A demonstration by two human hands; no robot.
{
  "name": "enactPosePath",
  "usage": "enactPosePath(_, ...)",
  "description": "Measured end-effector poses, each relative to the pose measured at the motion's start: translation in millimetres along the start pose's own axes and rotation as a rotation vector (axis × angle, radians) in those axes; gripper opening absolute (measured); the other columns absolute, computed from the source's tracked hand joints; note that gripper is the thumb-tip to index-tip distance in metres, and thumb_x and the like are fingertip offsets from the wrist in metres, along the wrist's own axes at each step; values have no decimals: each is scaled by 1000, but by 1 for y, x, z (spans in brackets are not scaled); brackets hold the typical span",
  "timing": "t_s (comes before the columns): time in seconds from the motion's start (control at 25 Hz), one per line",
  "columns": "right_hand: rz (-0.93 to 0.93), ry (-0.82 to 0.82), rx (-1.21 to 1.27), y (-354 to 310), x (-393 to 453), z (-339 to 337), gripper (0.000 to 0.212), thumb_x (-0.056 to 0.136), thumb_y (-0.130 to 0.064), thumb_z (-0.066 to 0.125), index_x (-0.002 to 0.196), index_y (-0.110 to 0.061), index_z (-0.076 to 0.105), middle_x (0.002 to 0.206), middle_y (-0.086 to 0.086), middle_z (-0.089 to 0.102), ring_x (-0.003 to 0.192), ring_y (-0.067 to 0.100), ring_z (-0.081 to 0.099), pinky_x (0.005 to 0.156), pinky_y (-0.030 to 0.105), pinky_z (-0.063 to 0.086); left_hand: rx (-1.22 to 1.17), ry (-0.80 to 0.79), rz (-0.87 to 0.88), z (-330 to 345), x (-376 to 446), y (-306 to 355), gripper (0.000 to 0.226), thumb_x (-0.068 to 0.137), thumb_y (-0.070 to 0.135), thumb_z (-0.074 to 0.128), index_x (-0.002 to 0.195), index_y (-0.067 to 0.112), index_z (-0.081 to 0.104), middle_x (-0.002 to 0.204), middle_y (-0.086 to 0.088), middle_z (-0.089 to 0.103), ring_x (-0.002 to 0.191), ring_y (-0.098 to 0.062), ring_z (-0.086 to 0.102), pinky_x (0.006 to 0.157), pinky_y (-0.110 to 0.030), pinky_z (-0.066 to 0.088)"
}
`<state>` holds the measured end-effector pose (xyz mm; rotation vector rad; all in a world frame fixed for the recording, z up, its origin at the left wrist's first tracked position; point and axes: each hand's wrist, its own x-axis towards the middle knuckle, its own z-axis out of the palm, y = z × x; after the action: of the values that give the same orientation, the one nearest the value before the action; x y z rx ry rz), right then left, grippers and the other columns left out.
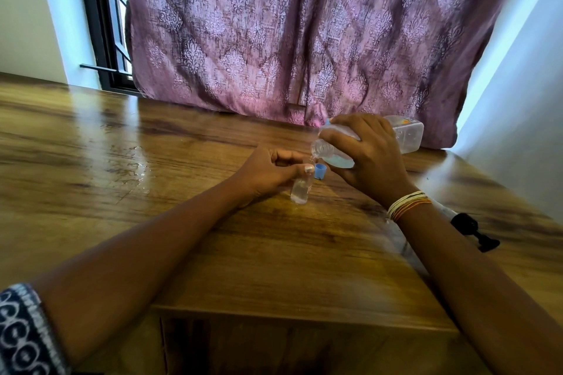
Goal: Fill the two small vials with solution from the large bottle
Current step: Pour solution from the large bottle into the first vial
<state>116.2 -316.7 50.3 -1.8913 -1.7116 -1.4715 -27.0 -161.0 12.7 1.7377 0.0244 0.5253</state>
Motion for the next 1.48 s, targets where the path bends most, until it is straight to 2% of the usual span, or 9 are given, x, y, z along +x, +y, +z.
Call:
enactPosePath(0.12,-1,0,1,1,1,-1,27,87,-38,67,108,-21,67,114,8,64,106,26,53,85,39,38,4,3,2,0,0,0,26,83,10,68,108,2,68,103,-9,73,89,-15,71,71,-22,59)
enactPosePath(0.44,3,-4,0,0,1,0,26,88,-38,66,108,-21,66,115,8,64,105,28,56,84,40,40,-24,-9,-19,1,-1,4,28,85,6,66,111,-2,66,104,-6,71,79,-5,71,62,-16,55)
enactPosePath(0.64,1,-6,-3,0,1,0,27,88,-39,66,108,-21,66,114,8,64,105,28,56,84,40,40,-44,-10,-12,0,0,0,28,84,6,66,111,-3,66,103,-7,72,83,-11,71,69,-22,58)
enactPosePath(0.84,2,0,1,0,1,0,28,88,-40,66,108,-21,66,114,9,64,105,28,55,85,40,39,-51,-13,-24,2,1,3,27,85,5,65,111,-3,65,92,-4,72,73,-5,71,58,-15,53)
enactPosePath(1.32,9,7,1,1,1,0,27,86,-37,68,108,-20,66,114,9,64,104,29,57,84,40,39,-74,-19,-40,-1,2,-1,26,84,8,66,109,1,67,94,-6,73,81,-11,72,63,-20,56)
enactPosePath(1.48,1,9,-5,0,1,1,28,86,-38,69,108,-20,65,114,9,64,105,29,56,84,39,39,-76,-13,-45,1,1,2,26,85,6,65,110,-1,66,89,-3,72,73,-6,72,57,-15,53)
